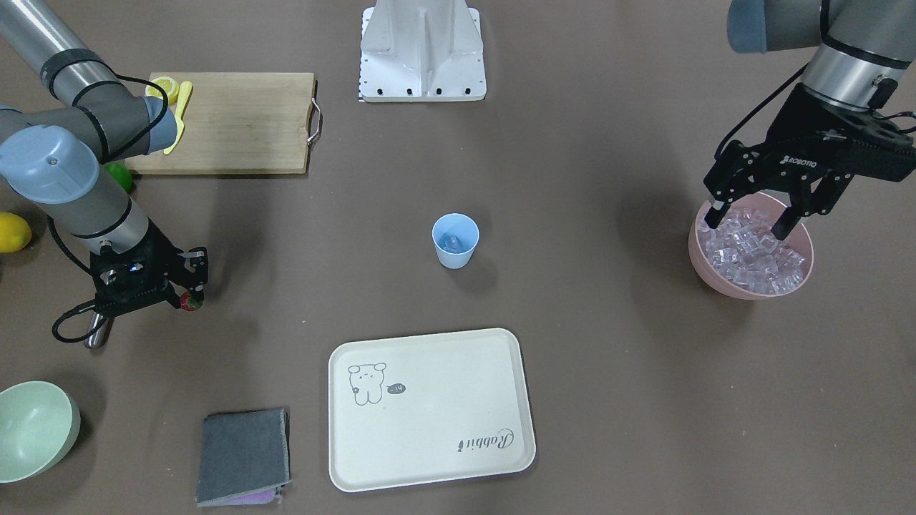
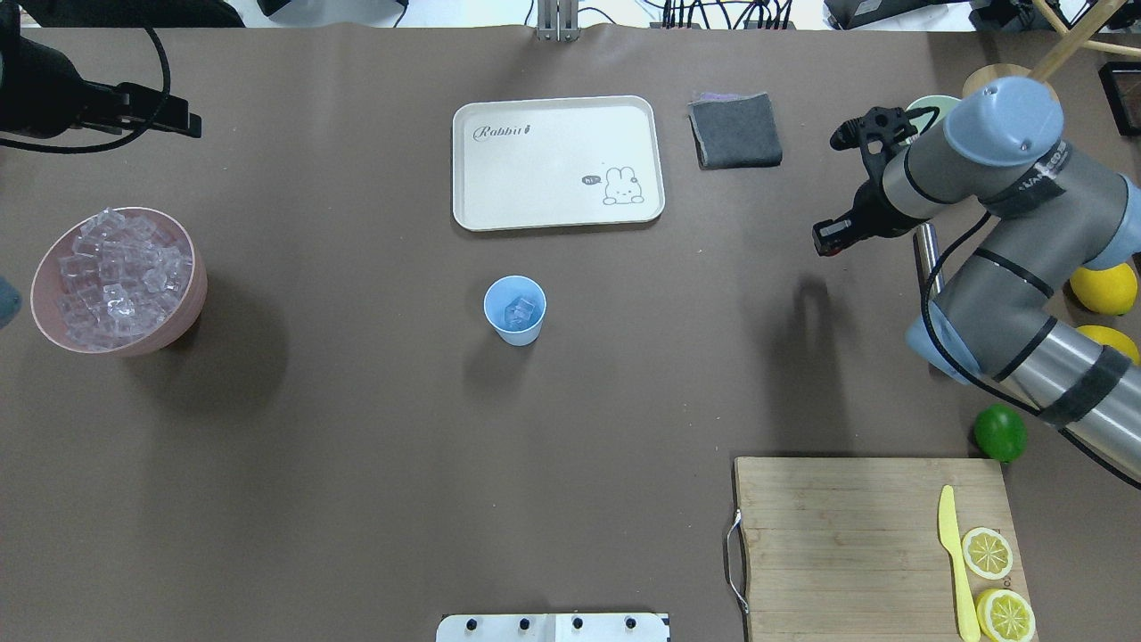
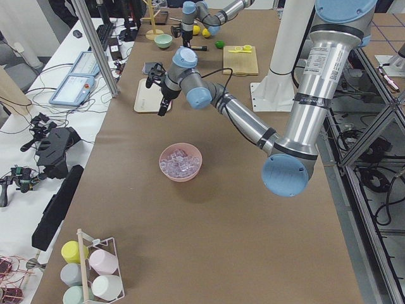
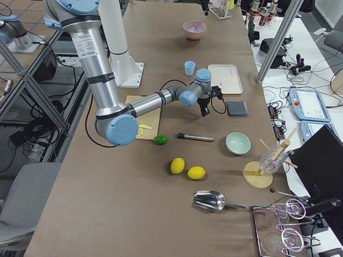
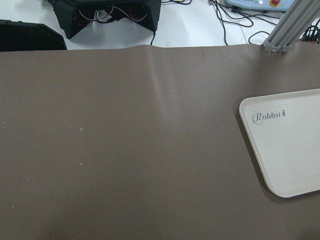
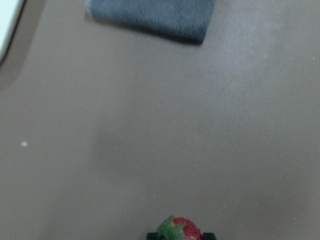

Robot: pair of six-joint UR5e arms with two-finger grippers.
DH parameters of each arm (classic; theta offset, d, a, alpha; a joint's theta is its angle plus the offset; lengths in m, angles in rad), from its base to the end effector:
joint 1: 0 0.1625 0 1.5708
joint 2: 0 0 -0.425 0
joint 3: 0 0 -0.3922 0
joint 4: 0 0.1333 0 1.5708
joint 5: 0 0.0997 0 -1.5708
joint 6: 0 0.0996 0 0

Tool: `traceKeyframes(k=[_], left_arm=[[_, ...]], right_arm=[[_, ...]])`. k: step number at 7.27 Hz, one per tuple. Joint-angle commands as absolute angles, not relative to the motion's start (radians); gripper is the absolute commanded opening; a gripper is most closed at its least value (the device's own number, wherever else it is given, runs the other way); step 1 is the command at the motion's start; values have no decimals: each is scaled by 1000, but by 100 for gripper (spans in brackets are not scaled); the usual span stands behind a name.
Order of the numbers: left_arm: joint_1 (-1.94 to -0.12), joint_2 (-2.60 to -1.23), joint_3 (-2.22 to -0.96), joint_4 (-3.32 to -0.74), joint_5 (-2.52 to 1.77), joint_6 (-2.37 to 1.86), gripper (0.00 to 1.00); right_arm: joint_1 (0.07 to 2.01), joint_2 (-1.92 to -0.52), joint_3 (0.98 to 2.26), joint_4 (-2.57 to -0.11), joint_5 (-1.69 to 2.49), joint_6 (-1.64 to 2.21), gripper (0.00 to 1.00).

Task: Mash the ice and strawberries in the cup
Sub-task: 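Carry the strawberry with the right gripper over the light-blue cup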

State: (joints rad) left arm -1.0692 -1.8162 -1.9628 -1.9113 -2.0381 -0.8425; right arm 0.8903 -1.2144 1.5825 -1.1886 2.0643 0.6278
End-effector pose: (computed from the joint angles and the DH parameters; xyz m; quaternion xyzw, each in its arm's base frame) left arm 0.1859 -0.5229 0.3084 0.2303 0.4444 -0.0385 0.8648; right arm -0.3401 -0.5570 0.4158 0.1437 -0.3966 -0.1132 0.8996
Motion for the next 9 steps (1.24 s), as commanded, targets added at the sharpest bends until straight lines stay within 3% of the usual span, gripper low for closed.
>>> traceKeyframes(k=[1, 3, 5, 9], left_arm=[[-1069, -1818, -1948, -1913, -2037, -844, 97], [-1069, -1819, -1904, -1922, -2036, -844, 97], [-1072, -1819, -1873, -1951, -2036, -845, 97], [-1094, -1809, -1879, -1951, -2039, -845, 97]], right_arm=[[920, -1081, 1595, -1183, 2068, 705, 0], [825, -935, 1633, -1184, 2012, 946, 0], [631, -907, 1670, -1187, 1808, 971, 0], [516, -868, 1654, -1184, 1726, 985, 0]])
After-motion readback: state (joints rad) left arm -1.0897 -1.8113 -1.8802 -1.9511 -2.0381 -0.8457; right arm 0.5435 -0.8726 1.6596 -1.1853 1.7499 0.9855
